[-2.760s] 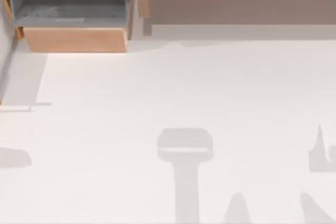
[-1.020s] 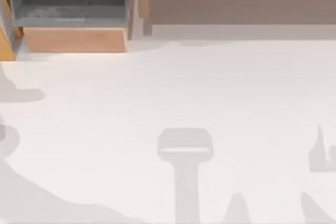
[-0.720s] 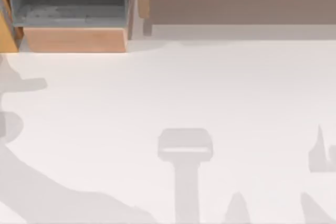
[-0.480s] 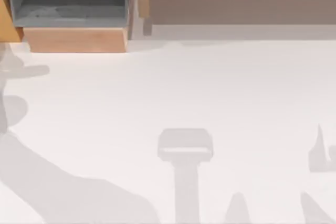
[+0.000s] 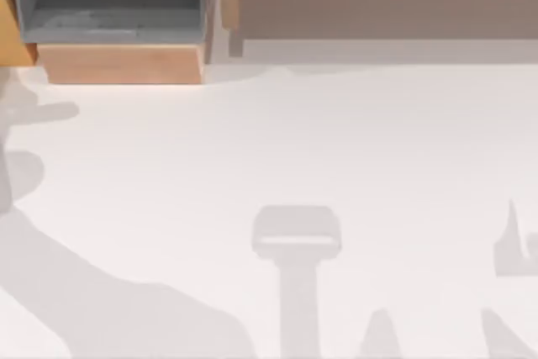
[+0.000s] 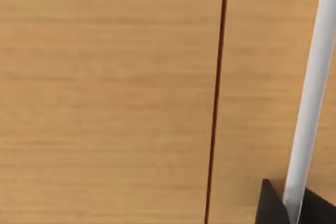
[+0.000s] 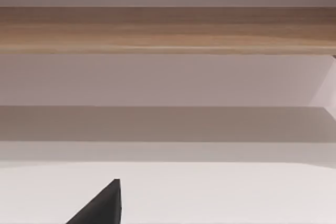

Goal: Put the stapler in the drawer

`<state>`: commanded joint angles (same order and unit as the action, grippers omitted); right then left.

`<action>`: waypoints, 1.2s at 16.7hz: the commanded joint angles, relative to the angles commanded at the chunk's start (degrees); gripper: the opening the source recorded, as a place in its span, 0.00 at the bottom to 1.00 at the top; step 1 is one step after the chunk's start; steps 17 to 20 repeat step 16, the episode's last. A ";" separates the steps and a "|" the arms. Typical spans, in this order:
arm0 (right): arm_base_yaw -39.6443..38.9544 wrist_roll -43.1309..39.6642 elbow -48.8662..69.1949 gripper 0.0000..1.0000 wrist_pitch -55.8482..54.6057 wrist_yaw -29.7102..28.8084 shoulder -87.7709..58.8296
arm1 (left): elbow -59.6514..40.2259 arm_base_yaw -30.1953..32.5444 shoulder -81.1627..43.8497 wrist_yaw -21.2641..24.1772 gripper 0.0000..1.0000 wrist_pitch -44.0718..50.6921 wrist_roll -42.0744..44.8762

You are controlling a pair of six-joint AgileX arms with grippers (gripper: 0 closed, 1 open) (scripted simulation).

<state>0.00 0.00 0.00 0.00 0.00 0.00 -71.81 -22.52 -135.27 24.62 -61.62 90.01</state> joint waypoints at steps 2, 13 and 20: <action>0.00 0.00 0.00 1.00 0.00 0.00 0.00 | 0.00 0.00 0.00 0.00 0.38 0.00 0.00; 0.00 0.00 0.00 1.00 0.00 0.00 0.00 | 0.00 0.00 0.00 0.00 1.00 0.00 0.00; 0.00 0.00 0.00 1.00 0.00 0.00 0.00 | 0.00 0.00 0.00 0.00 1.00 0.00 0.00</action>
